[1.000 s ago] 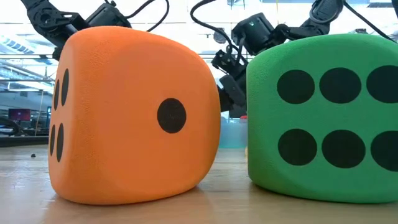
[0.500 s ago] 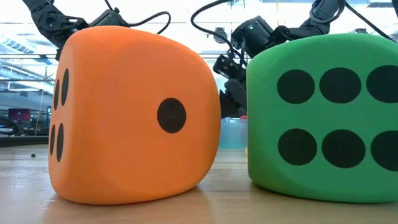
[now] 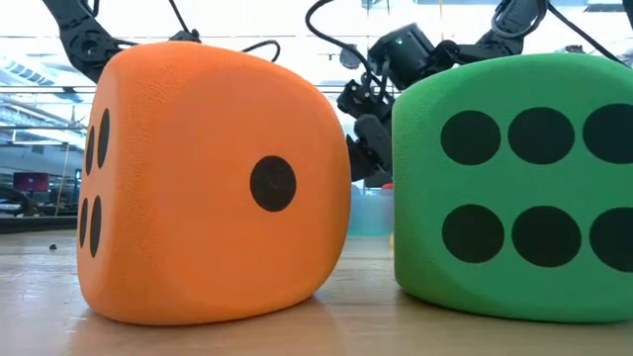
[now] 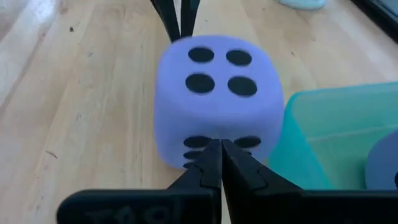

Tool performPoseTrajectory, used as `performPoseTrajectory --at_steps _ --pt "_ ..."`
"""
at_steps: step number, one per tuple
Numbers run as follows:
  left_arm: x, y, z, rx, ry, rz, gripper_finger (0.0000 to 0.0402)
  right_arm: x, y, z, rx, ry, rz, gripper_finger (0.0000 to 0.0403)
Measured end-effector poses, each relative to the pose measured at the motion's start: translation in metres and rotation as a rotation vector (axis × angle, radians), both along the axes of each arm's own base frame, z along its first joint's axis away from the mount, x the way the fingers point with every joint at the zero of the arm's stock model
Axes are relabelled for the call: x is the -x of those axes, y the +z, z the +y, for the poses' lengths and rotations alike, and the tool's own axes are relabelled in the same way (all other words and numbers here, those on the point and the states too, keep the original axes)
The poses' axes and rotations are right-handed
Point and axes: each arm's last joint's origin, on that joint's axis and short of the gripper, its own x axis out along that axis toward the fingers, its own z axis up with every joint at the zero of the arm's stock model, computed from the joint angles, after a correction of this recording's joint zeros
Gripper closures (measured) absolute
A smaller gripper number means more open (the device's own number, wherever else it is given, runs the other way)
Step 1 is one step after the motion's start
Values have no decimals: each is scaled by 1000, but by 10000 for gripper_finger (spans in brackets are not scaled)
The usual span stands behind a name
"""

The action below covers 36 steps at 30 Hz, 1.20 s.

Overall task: Pick & Place Dice
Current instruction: Put the large purple die into the bin

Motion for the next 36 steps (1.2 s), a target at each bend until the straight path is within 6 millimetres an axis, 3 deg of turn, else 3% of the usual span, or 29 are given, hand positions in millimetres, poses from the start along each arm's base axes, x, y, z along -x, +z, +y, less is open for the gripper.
performPoseTrajectory --at_steps 10,19,36 --pt "-7 0 8 7 7 -70 400 0 0 -1 25 11 6 403" --pt "-10 3 2 30 -21 -98 400 -6 -5 -3 68 1 -53 403" --pt "-17 10 -3 14 23 -117 401 -16 12 2 107 -10 -72 403"
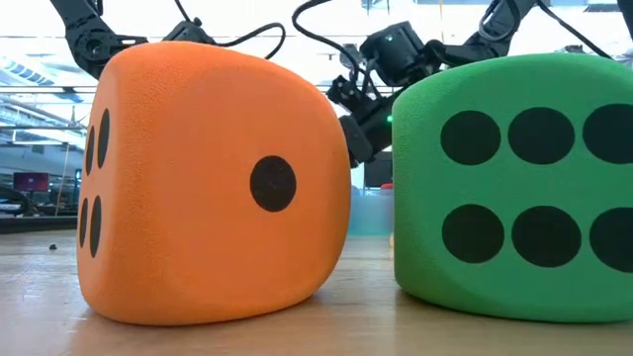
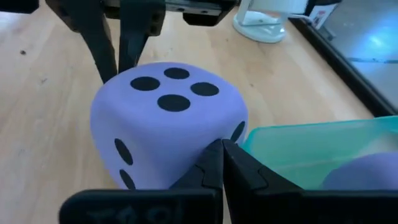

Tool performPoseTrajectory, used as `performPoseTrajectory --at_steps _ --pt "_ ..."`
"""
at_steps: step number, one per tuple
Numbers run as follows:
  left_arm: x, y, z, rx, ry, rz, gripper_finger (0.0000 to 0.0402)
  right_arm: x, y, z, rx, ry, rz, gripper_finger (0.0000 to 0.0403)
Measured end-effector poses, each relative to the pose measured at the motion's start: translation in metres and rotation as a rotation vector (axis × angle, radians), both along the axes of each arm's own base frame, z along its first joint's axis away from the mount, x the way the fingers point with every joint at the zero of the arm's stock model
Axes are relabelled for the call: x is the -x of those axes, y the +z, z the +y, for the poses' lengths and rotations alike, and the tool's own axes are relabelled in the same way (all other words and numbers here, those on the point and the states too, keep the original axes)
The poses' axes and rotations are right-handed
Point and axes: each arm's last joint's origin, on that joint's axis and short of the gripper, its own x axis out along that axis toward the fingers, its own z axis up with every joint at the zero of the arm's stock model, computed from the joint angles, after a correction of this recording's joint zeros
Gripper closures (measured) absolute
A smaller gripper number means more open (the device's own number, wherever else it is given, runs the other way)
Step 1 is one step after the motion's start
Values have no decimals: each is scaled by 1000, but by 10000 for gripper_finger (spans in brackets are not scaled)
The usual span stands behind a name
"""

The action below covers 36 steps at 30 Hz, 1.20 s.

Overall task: Pick & Place Dice
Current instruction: Put the large purple die into the bin

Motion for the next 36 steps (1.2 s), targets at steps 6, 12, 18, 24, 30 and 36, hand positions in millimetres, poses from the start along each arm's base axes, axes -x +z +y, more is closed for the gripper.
performPoseTrajectory --at_steps 6,12,18,24,30,36 --pt "-2 3 4 -35 77 42 401 1 10 7 46 19 -17 403" --pt "-13 19 8 -102 183 67 401 4 25 19 44 91 -49 403" --pt "-27 41 9 -104 185 -43 401 7 33 33 76 128 -60 403" --pt "-33 54 10 -99 185 -42 401 8 35 32 70 97 -66 403" --pt "-33 55 16 -102 206 -49 401 8 36 29 128 34 -63 403" --pt "-34 63 32 -108 248 -111 402 9 36 16 167 -44 -54 403"
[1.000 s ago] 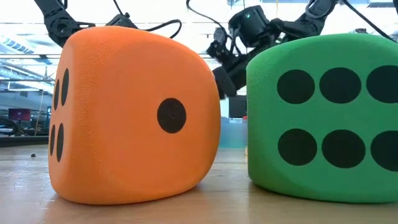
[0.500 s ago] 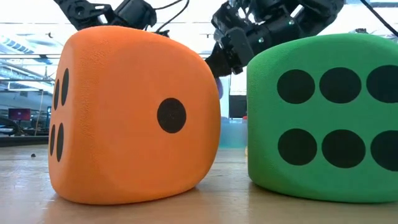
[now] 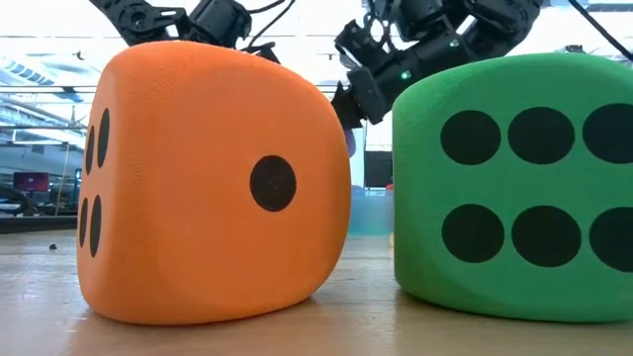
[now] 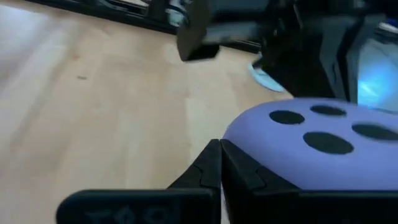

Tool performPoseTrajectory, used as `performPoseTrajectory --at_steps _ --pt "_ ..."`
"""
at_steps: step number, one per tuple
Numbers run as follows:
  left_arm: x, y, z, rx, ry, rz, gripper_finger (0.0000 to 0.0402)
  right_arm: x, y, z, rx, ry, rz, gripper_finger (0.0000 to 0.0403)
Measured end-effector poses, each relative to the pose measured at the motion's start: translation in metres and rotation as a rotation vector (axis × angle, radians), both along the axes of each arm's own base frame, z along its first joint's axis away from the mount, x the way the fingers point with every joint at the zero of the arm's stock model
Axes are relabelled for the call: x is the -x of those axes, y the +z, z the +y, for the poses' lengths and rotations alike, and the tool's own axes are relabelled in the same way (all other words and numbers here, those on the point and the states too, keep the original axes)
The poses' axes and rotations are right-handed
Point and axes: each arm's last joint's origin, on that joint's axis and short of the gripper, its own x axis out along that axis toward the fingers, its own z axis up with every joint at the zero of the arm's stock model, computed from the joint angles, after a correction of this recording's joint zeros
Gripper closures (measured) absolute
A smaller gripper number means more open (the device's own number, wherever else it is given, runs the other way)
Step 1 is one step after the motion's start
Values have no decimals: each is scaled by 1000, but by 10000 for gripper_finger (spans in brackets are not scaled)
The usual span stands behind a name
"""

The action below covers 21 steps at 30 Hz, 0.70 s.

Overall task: Pick & Place Dice
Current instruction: Put the large purple die into the bin

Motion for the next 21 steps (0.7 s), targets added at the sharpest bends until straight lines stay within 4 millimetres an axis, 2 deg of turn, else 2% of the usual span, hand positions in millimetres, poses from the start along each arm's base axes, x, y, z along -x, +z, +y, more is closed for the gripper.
performPoseTrajectory --at_steps 9,17,21 --pt "-10 11 28 -1 40 -2 402 2 1 -24 32 -98 2 403" --pt "-29 -12 42 34 64 65 401 6 -5 -34 -12 -139 54 403" --pt "-32 -21 44 56 78 75 401 7 -5 -39 -47 -178 46 403"
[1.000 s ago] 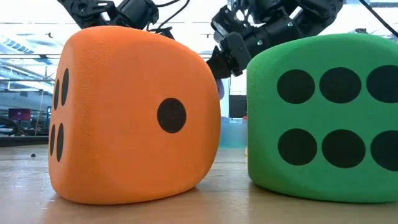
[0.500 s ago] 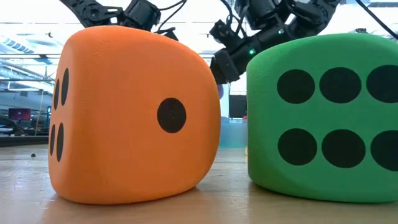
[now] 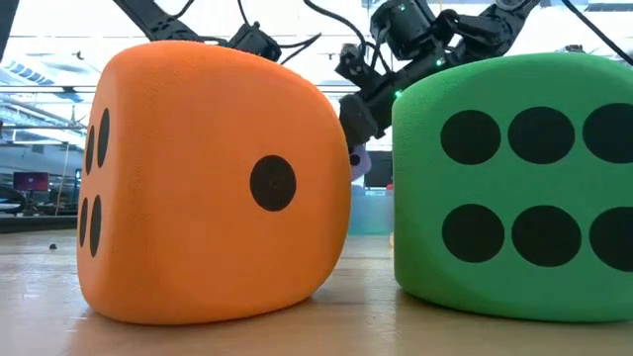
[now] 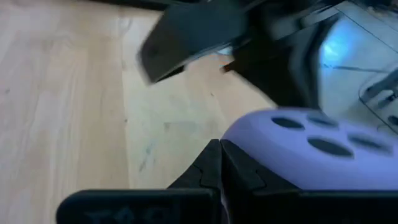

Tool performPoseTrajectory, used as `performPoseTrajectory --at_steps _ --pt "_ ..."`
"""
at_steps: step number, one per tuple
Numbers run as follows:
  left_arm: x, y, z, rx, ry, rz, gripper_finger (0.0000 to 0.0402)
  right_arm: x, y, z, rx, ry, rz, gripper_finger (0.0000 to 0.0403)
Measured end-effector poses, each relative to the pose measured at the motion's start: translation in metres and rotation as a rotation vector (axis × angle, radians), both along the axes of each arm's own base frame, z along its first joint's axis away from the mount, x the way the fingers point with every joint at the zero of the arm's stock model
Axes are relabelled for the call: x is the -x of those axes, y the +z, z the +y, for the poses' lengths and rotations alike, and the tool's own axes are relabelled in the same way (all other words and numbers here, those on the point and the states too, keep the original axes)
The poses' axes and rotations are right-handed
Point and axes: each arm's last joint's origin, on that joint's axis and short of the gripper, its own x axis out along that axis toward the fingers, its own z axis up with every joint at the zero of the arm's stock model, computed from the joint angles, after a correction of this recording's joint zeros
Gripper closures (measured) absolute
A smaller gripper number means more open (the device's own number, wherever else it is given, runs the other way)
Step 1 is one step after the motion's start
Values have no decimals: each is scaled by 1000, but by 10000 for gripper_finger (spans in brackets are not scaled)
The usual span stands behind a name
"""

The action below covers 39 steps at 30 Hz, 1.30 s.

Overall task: Pick & Place Dice
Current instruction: Put the large purple die into the bin, then put the large green die into the bin

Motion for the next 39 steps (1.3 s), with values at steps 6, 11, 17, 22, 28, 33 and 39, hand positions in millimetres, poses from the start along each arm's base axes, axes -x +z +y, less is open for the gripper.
performPoseTrajectory --at_steps 6,11,17,22,28,33,39 --pt "-1 -2 -6 34 -55 5 401 3 0 -9 32 -172 1 403" --pt "-2 -1 -9 8 -38 7 401 4 -2 -7 21 -152 29 403" --pt "-2 -2 -12 -4 -35 26 401 2 -2 0 17 -117 25 403" --pt "1 0 -19 -22 -50 70 401 2 4 11 51 -70 20 403" --pt "23 30 -41 -61 -109 32 401 18 34 30 -7 106 -56 403" --pt "70 48 -56 -95 -184 -130 401 59 39 38 -38 181 -212 403" --pt "127 35 -67 -71 -254 -371 401 109 30 40 -150 277 -447 403"
